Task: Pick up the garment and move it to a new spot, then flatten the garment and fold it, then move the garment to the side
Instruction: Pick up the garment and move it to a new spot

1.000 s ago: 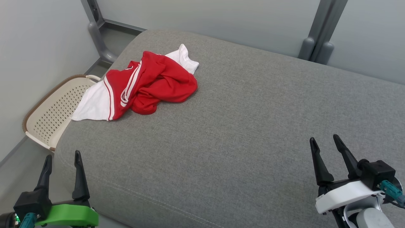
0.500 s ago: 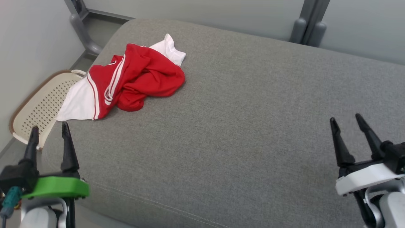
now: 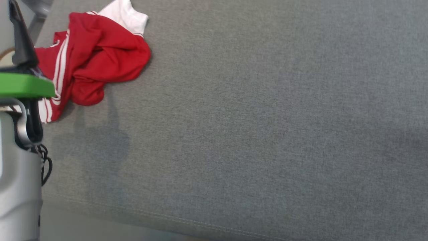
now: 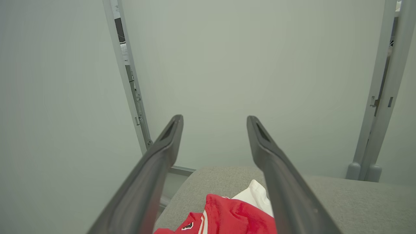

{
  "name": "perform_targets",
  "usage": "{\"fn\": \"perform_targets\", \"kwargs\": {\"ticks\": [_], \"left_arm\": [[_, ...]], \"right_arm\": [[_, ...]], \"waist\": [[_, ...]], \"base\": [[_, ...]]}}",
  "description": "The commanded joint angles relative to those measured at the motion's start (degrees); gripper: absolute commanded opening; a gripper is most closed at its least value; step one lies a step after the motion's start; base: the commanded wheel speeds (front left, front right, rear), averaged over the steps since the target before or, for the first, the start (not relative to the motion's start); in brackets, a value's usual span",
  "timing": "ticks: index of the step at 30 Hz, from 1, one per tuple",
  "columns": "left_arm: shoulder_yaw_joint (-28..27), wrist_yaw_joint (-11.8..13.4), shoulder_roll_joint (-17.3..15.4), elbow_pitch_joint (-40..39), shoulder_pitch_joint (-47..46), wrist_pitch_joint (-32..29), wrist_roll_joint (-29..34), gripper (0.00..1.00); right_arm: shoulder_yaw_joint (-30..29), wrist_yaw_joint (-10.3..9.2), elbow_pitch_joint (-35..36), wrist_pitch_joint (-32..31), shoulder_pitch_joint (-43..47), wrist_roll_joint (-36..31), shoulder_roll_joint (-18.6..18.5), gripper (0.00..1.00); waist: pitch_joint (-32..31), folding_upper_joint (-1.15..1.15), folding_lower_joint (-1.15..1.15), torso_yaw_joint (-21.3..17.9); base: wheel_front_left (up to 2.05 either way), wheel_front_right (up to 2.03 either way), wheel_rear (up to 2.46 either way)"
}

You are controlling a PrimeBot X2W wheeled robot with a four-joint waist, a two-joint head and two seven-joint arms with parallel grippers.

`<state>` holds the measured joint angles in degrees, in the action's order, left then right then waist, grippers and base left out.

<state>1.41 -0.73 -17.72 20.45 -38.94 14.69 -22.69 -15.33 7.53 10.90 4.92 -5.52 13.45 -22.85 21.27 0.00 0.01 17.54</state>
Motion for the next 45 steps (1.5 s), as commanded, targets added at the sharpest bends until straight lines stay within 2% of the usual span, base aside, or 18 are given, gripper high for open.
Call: {"fn": "perform_targets", "kwargs": {"ticks": [1, 5, 12, 19, 25, 26, 27, 36, 45], "left_arm": [[0.12, -0.53, 0.04, 1.35, -2.80, 0.07, -0.59, 1.00], [0.92, -1.97, -0.27, 8.08, -10.11, -0.23, -0.76, 1.00], [2.40, -3.80, -0.49, 20.96, -17.28, -1.98, -1.59, 1.00], [4.58, -5.86, -1.28, 34.32, -20.63, -9.00, -3.60, 1.00], [6.02, -6.71, -1.11, 41.73, -21.40, -15.20, -5.99, 1.00], [6.35, -6.75, -1.11, 42.48, -21.42, -15.98, -6.17, 0.39], [6.80, -6.68, -1.26, 43.17, -21.55, -16.32, -6.40, 0.00], [9.01, -6.68, -3.35, 43.42, -23.35, -11.92, -7.72, 0.00], [12.12, -6.69, -5.92, 40.73, -26.66, -5.37, -5.94, 0.00]], "right_arm": [[-1.12, -0.10, 1.56, -0.49, 0.43, -0.26, -0.39, 1.00], [-4.58, -0.10, 6.71, -2.38, 1.60, -0.33, -0.85, 1.00], [-6.84, -0.10, 11.84, -4.32, 2.30, 0.01, -1.15, 1.00], [-6.88, -0.10, 12.96, -5.09, 1.85, -0.12, -1.05, 1.00], [-6.73, -0.10, 13.07, -5.33, 1.57, -0.15, -0.89, 1.00], [-6.66, -0.10, 13.05, -5.29, 1.50, -0.18, -0.85, 1.00], [-6.51, -0.10, 12.99, -5.33, 1.39, -0.22, -0.80, 1.00], [-4.89, -0.10, 11.03, -4.47, 0.67, -0.19, 0.33, 1.00], [-0.15, -0.10, 4.75, -0.73, -0.53, -0.22, 3.95, 1.00]], "waist": [[8.94, 0.00, -0.01, -6.12], [12.43, 0.00, -0.01, -7.36], [15.73, 0.00, -0.01, -8.07], [16.29, 0.00, -0.01, -8.47], [15.86, 0.00, -0.01, -8.68], [15.77, 0.00, -0.01, -8.71], [15.65, 0.00, -0.01, -8.76], [12.87, 0.00, -0.01, -9.30], [4.92, 0.00, -0.01, -11.05]], "base": [[0.00, 0.00, 0.00], [0.00, 0.00, 0.00], [0.00, 0.00, 0.00], [0.00, 0.00, 0.00], [0.00, 0.00, 0.00], [0.00, 0.00, 0.00], [0.00, 0.00, 0.00], [0.00, 0.00, 0.00], [0.00, 0.00, 0.00]]}}
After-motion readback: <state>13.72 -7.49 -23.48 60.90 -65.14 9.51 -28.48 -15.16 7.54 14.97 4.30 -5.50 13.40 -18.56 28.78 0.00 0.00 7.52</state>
